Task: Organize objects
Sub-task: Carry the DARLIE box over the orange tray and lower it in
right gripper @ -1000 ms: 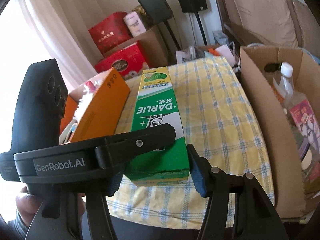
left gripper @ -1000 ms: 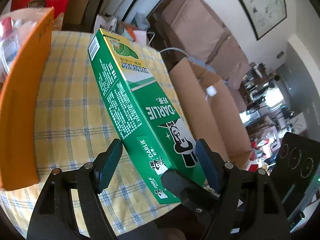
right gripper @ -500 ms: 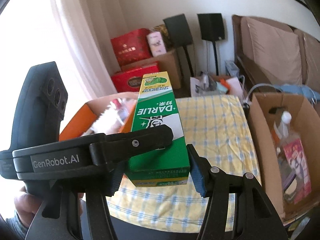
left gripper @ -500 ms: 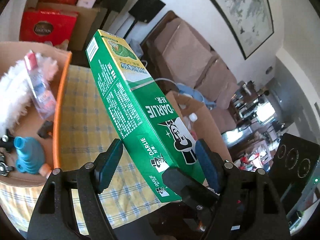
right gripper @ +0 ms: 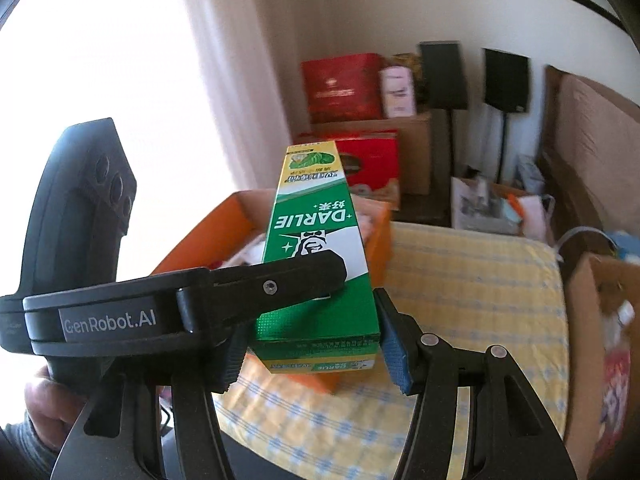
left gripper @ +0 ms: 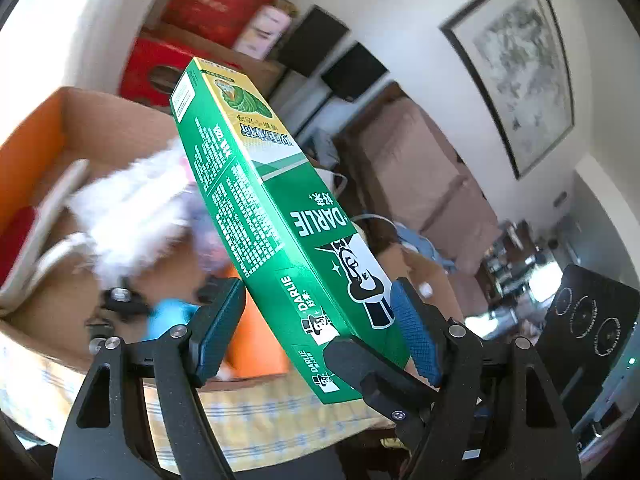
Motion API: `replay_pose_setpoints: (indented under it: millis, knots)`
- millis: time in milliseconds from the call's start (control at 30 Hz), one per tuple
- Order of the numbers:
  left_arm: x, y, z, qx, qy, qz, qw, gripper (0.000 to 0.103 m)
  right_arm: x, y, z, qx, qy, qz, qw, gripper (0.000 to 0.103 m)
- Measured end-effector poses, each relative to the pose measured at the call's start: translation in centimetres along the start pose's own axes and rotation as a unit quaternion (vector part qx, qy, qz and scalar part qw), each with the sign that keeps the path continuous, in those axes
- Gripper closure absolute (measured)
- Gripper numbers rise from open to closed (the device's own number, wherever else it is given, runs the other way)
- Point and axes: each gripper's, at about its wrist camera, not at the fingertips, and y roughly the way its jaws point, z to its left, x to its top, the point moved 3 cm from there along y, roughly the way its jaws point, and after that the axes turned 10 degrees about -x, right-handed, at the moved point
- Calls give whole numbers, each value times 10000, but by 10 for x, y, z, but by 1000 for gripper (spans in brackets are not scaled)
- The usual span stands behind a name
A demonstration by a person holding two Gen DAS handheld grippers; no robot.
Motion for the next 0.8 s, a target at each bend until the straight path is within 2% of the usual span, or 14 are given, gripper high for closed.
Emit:
replay_pose_setpoints:
  millis: [167, 400, 567, 800]
  knots:
    - [9, -20, 40, 227, -260, -200, 9992, 32, 8, 32, 37, 373, -276, 184, 9988, 44]
    - [9, -33, 89, 420, -615, -364, 9966, 32, 6, 66, 70, 679, -575, 346, 9954, 44]
    - [7, -28, 113, 447, -787, -343, 9953, 32, 1, 90, 85, 727, -777, 491, 9931, 44]
    - [5, -21, 117, 588, -543, -236, 9965, 32, -12, 111, 82, 592, -889, 683, 9919, 45]
